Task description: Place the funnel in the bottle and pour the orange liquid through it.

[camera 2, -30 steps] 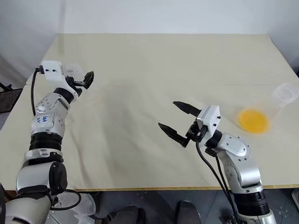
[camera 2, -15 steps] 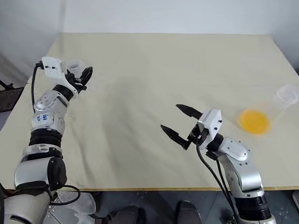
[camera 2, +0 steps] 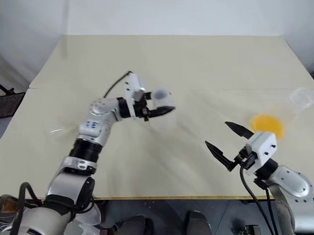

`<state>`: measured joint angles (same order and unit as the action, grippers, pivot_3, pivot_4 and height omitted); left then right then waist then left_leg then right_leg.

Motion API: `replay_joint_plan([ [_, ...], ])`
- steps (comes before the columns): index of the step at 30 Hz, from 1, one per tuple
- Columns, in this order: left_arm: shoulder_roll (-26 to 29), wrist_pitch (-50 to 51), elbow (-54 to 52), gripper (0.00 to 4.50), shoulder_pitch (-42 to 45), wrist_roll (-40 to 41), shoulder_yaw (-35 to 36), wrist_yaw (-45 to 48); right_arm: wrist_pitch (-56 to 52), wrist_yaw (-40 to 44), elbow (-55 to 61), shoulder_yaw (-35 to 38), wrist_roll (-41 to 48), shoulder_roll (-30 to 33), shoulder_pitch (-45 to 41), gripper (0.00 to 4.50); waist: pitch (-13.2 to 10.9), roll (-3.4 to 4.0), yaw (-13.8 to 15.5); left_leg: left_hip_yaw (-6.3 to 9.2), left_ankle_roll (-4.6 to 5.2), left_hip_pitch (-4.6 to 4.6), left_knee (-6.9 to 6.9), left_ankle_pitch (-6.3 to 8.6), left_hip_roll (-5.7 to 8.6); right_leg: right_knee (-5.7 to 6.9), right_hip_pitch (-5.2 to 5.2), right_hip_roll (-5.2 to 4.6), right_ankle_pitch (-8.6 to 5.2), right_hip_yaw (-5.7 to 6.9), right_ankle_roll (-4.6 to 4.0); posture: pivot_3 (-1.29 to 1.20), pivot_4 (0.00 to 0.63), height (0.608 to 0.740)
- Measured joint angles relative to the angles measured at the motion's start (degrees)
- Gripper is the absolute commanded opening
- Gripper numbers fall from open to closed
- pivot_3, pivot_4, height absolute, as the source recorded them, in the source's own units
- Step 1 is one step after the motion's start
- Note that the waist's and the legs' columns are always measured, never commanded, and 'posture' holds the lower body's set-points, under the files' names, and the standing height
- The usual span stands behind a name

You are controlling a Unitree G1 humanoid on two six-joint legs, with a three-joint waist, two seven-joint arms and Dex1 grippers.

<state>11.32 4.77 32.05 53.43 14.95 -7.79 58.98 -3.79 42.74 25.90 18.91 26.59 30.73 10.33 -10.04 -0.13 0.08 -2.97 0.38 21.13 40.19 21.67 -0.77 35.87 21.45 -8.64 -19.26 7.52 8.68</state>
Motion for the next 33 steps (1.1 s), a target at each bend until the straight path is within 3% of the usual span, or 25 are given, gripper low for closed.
replay_joint_plan([
  [12, -5.8, -8.4, 11.0, 2.54, 3.6, -4.2, -1.5, 1.0, 0.0, -4.9, 6.0, -0.4, -0.3, -2.5, 4.4, 4.5, 0.0, 0.01, 1.0, -0.09, 0.03, -0.01, 0.01, -0.02, 0.02, -0.02, 0.02, -0.03, 0.0, -0.04, 0.0, 0.0, 0.15, 0.74],
  [18, -6.3, -8.6, 12.3, 4.35, 4.5, -4.1, -0.4, 1.2, 0.0, -5.9, 6.3, -0.5, -0.8, -2.8, 4.4, 4.5, 0.0, 0.01, 1.3, -0.1, 0.03, -0.02, 0.01, -0.01, 0.02, -0.02, 0.02, -0.03, 0.0, -0.04, 0.0, 0.0, 0.15, 0.74],
  [19, -6.3, -8.6, 12.6, 4.44, 4.5, -4.1, -0.2, 1.6, 0.0, -6.0, 6.3, -0.5, -0.8, -2.8, 4.2, 4.5, 0.0, 0.0, 1.3, -0.1, 0.03, -0.01, 0.01, -0.02, 0.02, -0.02, 0.02, -0.03, 0.0, -0.04, 0.0, 0.0, 0.15, 0.74],
  [33, -1.6, -3.9, 9.9, 4.44, 4.3, -3.2, 1.2, 7.3, 0.0, -5.8, 5.7, -1.2, -0.8, -2.7, 1.8, 4.5, 0.0, 0.01, 1.1, -0.09, 0.03, -0.02, 0.01, -0.02, 0.01, -0.02, 0.03, -0.02, 0.0, -0.03, 0.0, 0.0, 0.15, 0.74],
])
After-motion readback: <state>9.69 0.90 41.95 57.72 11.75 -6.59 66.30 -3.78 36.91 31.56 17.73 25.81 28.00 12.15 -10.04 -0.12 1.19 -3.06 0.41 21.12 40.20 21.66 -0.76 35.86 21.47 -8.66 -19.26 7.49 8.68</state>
